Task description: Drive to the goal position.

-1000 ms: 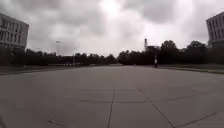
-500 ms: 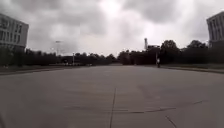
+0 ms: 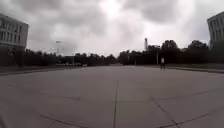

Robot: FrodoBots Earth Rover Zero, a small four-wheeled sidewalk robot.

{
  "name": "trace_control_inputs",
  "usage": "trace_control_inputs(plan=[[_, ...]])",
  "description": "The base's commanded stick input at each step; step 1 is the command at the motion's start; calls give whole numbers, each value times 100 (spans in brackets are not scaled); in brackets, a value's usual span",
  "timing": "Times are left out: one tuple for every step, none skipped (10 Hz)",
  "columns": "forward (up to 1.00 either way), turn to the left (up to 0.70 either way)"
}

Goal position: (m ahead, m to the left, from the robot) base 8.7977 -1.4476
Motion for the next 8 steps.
trace_control_inputs(plan=[[70, 0], [70, 0], [70, 0], [70, 0], [70, 0], [70, 0], [70, 0], [70, 0]])
